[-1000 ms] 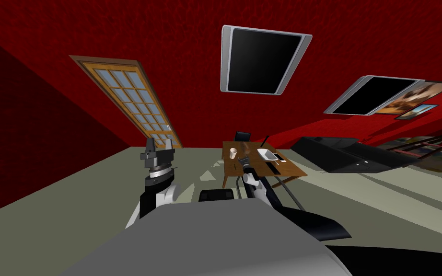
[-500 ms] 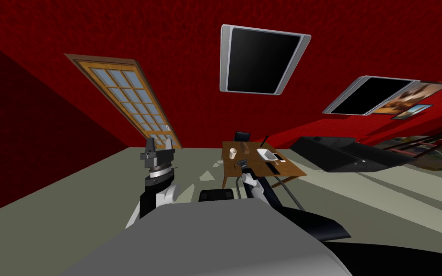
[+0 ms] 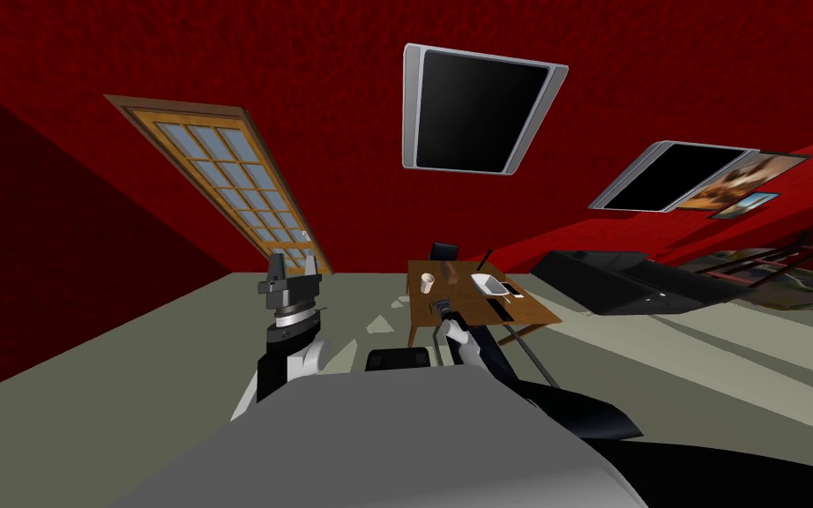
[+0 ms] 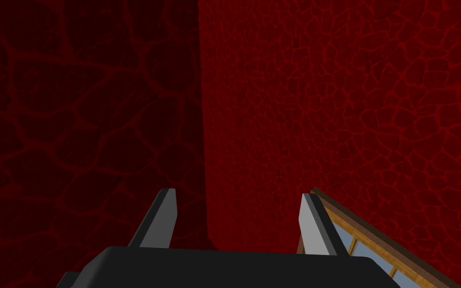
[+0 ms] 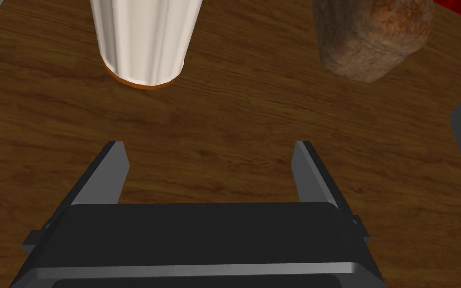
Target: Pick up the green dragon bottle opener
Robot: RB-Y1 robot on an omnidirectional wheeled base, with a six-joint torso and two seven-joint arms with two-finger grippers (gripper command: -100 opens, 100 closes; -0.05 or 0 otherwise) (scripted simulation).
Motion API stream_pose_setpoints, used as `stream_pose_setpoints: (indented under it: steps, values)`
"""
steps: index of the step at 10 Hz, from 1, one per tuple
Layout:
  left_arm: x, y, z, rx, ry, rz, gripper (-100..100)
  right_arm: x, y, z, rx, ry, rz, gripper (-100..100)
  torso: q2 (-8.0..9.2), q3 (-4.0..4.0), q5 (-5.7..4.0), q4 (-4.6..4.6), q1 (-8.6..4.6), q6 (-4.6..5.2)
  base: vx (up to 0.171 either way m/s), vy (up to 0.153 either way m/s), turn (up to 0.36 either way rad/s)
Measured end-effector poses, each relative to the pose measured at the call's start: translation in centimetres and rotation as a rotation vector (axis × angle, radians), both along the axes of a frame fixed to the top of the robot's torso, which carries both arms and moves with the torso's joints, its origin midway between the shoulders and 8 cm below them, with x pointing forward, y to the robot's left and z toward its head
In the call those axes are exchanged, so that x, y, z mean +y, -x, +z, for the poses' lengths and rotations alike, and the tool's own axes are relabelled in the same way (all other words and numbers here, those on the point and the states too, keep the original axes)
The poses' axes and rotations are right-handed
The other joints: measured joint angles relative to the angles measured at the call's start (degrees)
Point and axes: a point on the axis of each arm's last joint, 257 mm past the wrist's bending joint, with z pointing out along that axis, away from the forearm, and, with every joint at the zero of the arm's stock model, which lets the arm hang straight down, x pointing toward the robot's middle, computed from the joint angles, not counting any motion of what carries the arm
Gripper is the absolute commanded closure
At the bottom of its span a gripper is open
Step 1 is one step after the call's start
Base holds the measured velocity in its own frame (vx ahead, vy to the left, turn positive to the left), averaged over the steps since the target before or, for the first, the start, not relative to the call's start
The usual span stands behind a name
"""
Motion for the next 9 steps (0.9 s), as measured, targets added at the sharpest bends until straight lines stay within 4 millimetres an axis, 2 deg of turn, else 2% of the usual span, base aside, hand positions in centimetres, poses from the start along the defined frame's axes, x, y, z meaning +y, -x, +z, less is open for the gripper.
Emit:
stream_pose_setpoints:
  steps: [4, 6, 8, 9]
  values:
    - [0.0, 0.0, 0.0, 0.0, 0.0, 0.0, 0, 4.2, 2.4, -4.7, 0.124, -0.175, -0.037, -100, 0.02, -0.01, -0.03, -0.03, -0.01, -0.01, 0.015, -0.025, -0.023]
    - [0.0, 0.0, 0.0, 0.0, 0.0, 0.0, 0, 4.9, 2.8, -5.6, 0.146, -0.2, -0.039, -100, 0.06, 0.02, -0.01, -0.01, 0.03, -0.01, 0.002, -0.011, -0.008]
    - [0.0, 0.0, 0.0, 0.0, 0.0, 0.0, 0, 6.7, 3.6, -7.1, 0.18, -0.253, -0.047, -100, 0.05, 0.01, -0.03, -0.02, -0.02, -0.01, 0.005, -0.027, -0.021]
    - [0.0, 0.0, 0.0, 0.0, 0.0, 0.0, 0, 7.3, 3.8, -7.2, 0.185, -0.272, -0.054, -100, 0.06, 0.02, -0.02, -0.01, 0.0, -0.01, 0.004, -0.033, -0.022]
